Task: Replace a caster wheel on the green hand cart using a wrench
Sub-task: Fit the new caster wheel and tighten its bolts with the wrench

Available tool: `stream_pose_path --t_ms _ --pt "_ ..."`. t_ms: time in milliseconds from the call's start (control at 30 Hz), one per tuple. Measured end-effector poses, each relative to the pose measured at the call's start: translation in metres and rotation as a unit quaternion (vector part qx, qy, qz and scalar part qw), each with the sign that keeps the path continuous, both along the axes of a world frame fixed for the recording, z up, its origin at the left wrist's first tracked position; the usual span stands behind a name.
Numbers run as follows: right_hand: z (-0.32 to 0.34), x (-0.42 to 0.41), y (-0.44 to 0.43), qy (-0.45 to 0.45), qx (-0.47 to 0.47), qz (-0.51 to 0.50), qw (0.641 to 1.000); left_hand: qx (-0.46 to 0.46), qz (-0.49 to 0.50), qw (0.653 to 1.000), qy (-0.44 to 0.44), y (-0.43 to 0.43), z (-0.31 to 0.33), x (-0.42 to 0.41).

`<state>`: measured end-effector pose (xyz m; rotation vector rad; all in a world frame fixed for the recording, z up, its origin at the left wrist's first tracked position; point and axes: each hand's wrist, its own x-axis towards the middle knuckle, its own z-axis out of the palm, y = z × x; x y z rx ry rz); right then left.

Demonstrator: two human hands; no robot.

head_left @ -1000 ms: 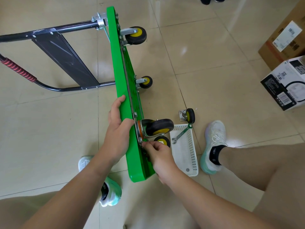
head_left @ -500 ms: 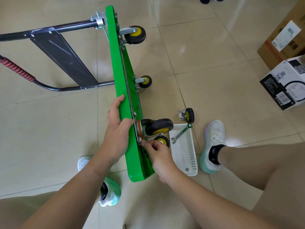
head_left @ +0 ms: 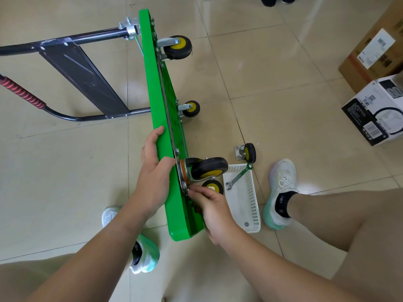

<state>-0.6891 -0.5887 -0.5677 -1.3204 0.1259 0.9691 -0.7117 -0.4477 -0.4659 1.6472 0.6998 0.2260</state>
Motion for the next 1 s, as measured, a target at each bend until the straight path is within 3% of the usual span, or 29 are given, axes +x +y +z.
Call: stream_pose_path --t_ms 133,1000 --pt "0.0002 -0.0006 0.0008 -0.036 -0.028 0.010 0.999 0.003 -0.001 1.000 -0.001 0.0005 -0.0006 0.0000" --pt "0.0032 -0.0012 0.0033 -0.044 -0.038 0.007 0.998 0.003 0.000 1.000 0.002 0.0011 -0.0016 -0.0004"
